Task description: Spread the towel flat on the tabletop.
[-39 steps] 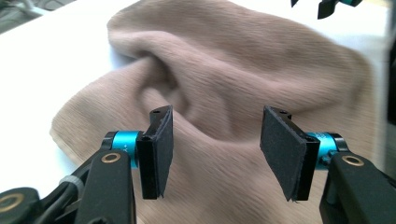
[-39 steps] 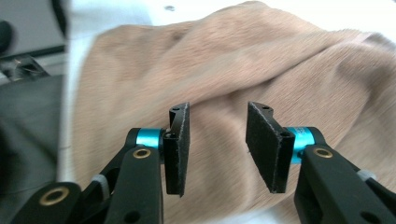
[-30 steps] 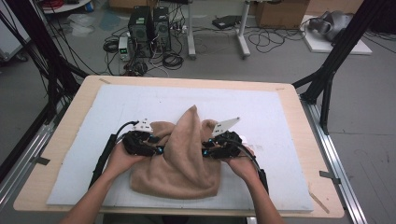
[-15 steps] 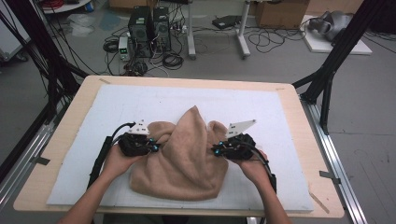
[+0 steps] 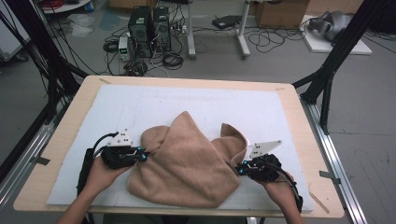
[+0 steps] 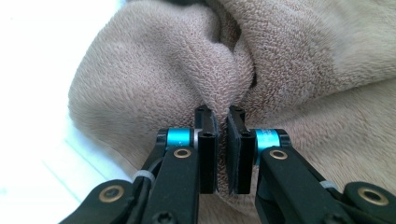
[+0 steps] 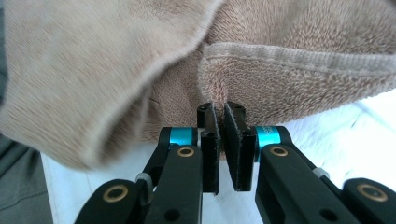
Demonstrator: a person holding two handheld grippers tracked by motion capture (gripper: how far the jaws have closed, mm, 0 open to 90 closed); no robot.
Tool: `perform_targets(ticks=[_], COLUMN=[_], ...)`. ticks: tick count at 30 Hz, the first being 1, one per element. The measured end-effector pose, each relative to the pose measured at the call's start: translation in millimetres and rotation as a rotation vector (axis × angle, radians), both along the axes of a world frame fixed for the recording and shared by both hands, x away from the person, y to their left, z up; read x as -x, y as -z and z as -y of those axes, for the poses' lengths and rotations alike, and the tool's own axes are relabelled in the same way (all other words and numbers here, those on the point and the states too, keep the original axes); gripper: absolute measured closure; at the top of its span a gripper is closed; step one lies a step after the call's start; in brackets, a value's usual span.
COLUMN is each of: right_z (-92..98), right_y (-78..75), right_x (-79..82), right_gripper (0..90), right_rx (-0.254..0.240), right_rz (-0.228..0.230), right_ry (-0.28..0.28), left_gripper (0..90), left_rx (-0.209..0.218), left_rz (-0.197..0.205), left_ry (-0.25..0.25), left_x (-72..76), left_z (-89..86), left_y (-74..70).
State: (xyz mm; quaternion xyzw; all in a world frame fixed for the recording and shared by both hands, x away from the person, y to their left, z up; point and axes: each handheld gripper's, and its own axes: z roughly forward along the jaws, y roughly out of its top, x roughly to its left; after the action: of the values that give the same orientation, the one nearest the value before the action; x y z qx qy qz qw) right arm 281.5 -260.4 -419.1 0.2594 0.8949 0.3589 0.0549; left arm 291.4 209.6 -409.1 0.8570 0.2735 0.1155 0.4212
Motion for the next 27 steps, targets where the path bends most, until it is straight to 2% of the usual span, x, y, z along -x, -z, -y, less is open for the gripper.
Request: perform_targets(ticks=[2,5,6,8,9,10,11,12,14,16,18,21,23,27], right_z=[3.1,8.2,10.1,13.2,13.2,14.2,14.4,11.0,7.6,-3.2,-19.9,-50.6,-70.3,-105.8], right_y=[5.3,8.5,3.8,-6.5,-6.5,-12.3,-18.7,-31.8,-37.6,-46.4,-51.2,-51.0,-46.8,-34.4], right_x=[-0.3,-2.3,-1.5,1.4,1.4,2.5,3.1,2.5,1.3,-4.4,-12.1,-29.0,-43.6,-68.4], right_gripper=[85.2,83.9,79.2,74.6,74.6,72.8,69.7,66.2,65.0,63.0,60.2,56.2,55.0,53.0], right_rx=[0.016,-0.014,-0.040,-0.068,-0.068,-0.084,-0.099,-0.106,-0.110,-0.113,-0.100,-0.072,-0.073,-0.077], right_rz=[-0.023,-0.059,-0.053,-0.014,-0.014,0.007,0.026,0.065,0.081,0.111,0.127,0.150,0.143,0.101], right_ry=[0.006,0.008,0.014,0.027,0.027,0.030,0.028,0.028,0.020,-0.002,-0.036,-0.093,-0.115,-0.174], left_gripper=[84.1,83.7,78.9,69.8,69.8,65.1,60.0,53.6,51.7,49.8,49.7,51.6,51.5,53.5], left_rx=[0.005,0.017,0.038,0.045,0.048,0.056,0.060,0.062,0.072,0.065,0.055,0.027,0.016,-0.009], left_rz=[-0.009,-0.016,-0.005,-0.004,0.005,0.009,0.016,0.027,0.035,0.039,0.024,0.015,0.012,-0.043], left_ry=[-0.005,-0.001,0.004,0.003,0.002,-0.005,-0.014,-0.024,-0.034,-0.048,-0.055,-0.048,-0.044,-0.023], left_x=[6.1,11.4,12.0,11.4,10.4,9.2,7.8,6.6,3.0,-2.1,-9.4,-21.6,-29.8,-45.5], left_z=[-6.2,-10.6,-12.1,-12.6,-13.6,-14.2,-14.6,-15.2,-15.4,-13.5,-9.7,0.7,8.8,23.0], left_y=[2.5,3.7,1.5,-0.6,-3.2,-6.0,-8.8,-11.6,-14.6,-13.8,-10.3,-4.6,-0.8,8.8])
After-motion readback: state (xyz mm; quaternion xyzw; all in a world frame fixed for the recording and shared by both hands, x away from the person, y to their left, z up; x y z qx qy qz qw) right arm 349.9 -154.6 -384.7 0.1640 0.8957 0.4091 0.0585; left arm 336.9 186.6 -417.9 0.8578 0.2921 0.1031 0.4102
